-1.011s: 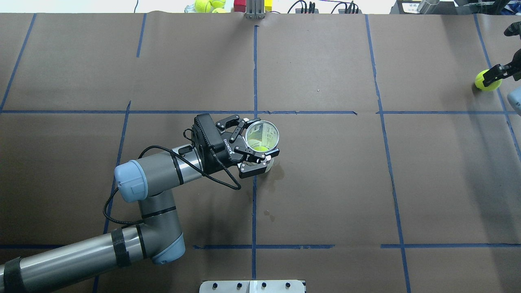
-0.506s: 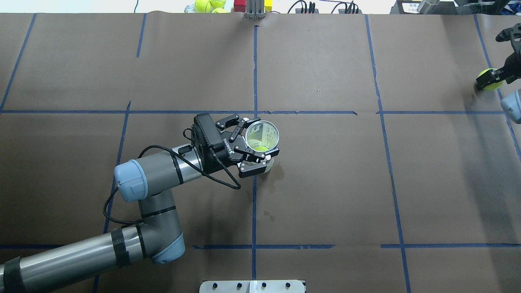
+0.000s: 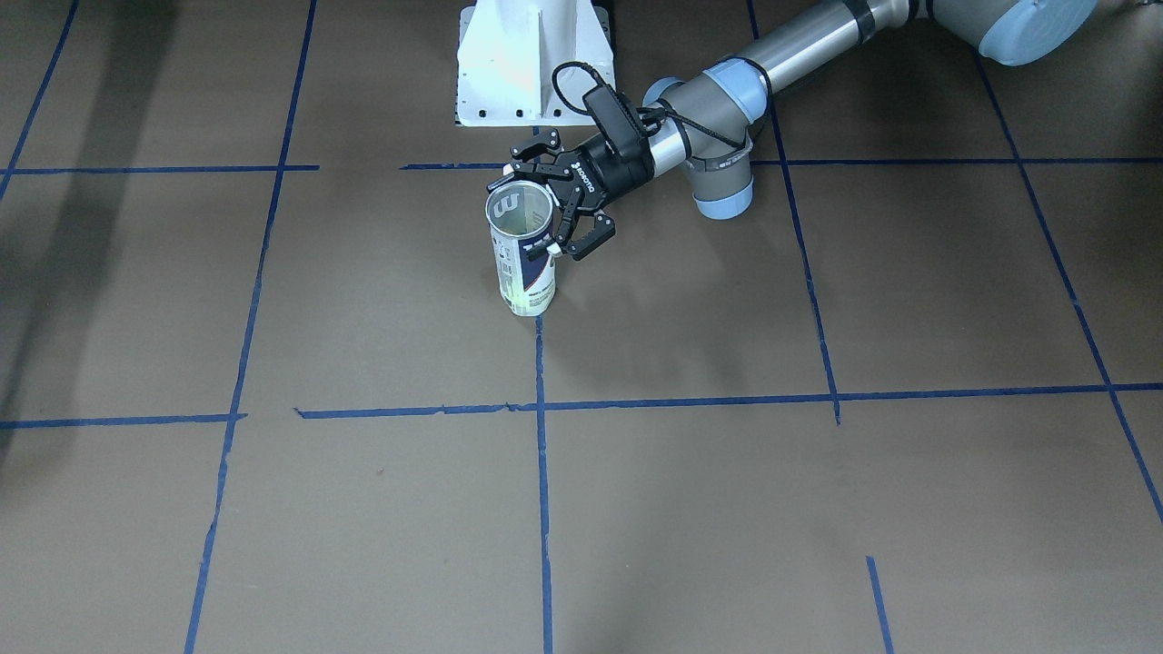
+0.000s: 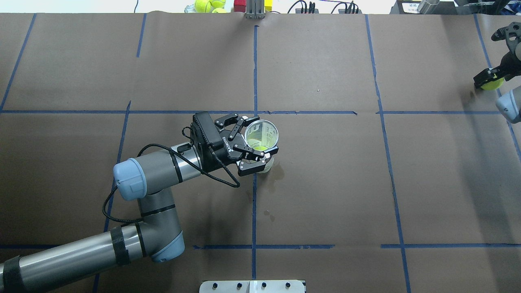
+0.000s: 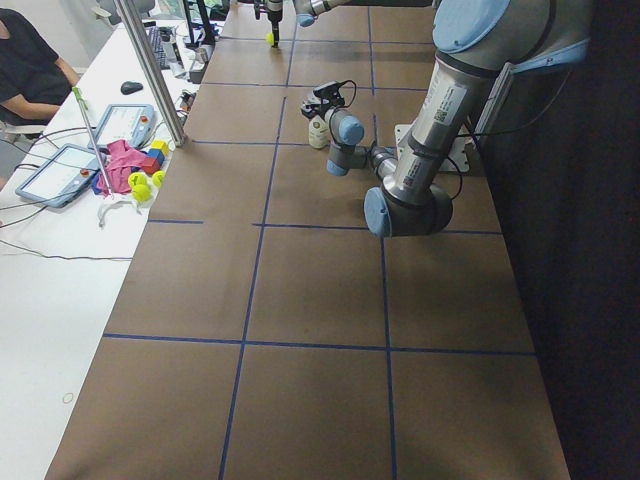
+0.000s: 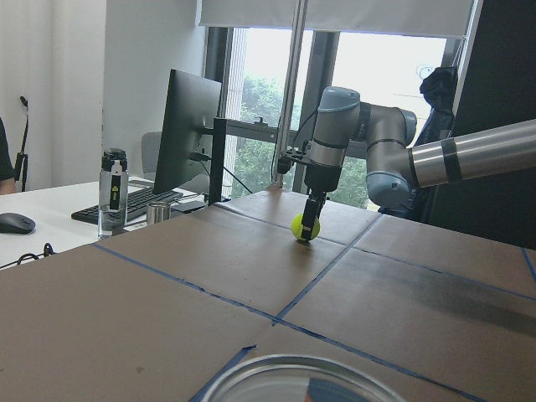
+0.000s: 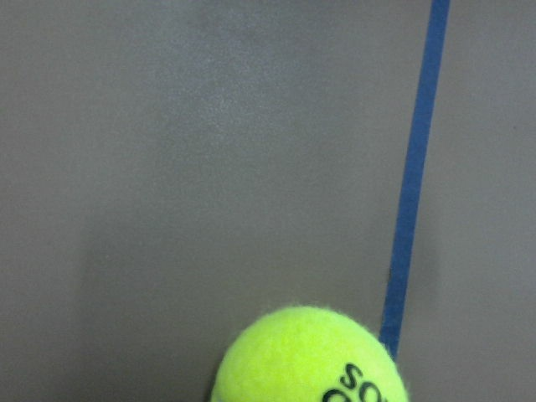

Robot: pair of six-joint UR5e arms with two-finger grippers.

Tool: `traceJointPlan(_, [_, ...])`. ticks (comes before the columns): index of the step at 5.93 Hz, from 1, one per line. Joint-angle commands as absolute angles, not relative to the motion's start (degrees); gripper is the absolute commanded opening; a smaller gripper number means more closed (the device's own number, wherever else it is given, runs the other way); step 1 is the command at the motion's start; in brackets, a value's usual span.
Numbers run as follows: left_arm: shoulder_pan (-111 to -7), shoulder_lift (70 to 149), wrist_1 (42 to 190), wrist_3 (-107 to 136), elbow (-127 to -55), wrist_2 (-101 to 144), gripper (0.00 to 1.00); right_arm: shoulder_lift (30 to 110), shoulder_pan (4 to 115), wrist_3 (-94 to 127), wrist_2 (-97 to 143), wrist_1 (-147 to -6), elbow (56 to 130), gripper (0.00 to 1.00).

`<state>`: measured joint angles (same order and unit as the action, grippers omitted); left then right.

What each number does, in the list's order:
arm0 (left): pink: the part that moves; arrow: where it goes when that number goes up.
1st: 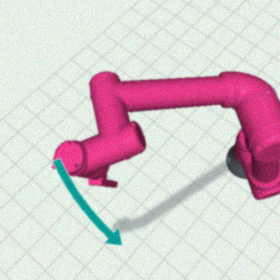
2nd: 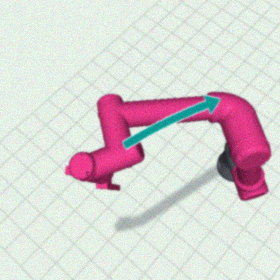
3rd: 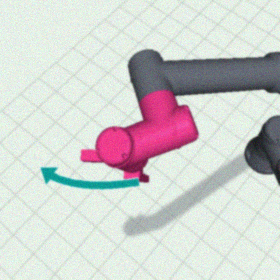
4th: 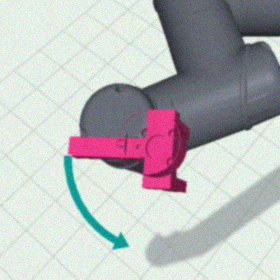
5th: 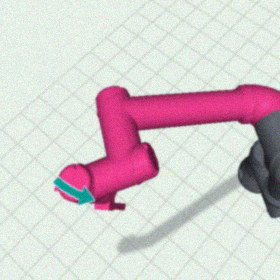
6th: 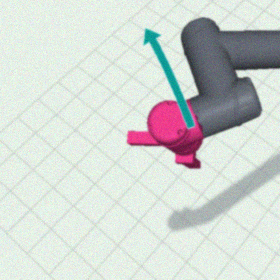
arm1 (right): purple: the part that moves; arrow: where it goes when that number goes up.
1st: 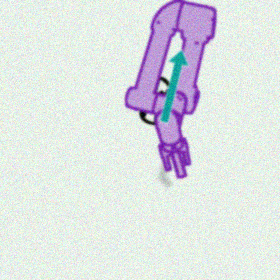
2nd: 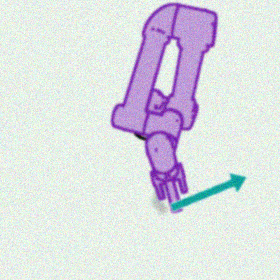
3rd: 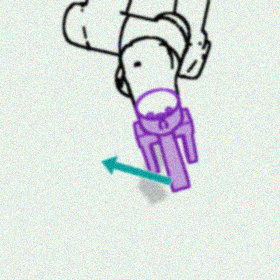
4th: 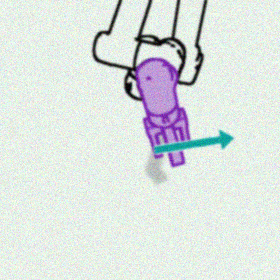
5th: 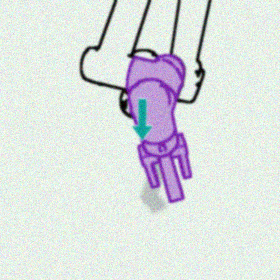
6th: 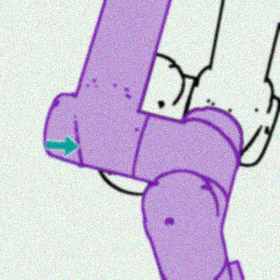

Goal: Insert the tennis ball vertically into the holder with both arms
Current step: 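Carry the second ball over the tube and release it inside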

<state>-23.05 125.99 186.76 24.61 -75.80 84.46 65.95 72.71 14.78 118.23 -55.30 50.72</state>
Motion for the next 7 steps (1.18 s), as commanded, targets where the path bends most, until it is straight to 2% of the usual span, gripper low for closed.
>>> traceJointPlan(1, [-23.12, 125.95, 186.77, 24.61, -75.85, 84.46, 0.99, 66.09, 72.6, 14.85, 116.11, -53.8, 50.63, 0.74])
traceJointPlan(2, [-23.12, 126.03, 186.77, 24.61, -75.85, 84.46, 0.99, 66.27, 72.6, 14.85, 116.19, -53.35, 50.97, 0.19])
traceJointPlan(3, [-23.12, 125.95, 186.68, 24.61, -75.85, 84.46, 0.99, 66.1, 72.6, 16.16, 116.63, -53.44, 54.2, 0.0])
traceJointPlan(5, [-23.12, 125.86, 186.59, 24.61, -75.76, 84.46, 0.99, 66.97, 71.99, 30.93, 128.67, -54.49, 69.88, 0.0])
traceJointPlan(6, [-23.12, 125.77, 186.59, 24.61, -75.76, 84.46, 0.99, 67.67, 70.5, 44.86, 133.81, -57.89, 81.79, 0.0])
traceJointPlan(7, [-23.03, 125.86, 186.68, 24.61, -75.67, 84.46, 0.99, 69.07, 64.05, 54.22, 132.9, -66.71, 96.88, 0.0])
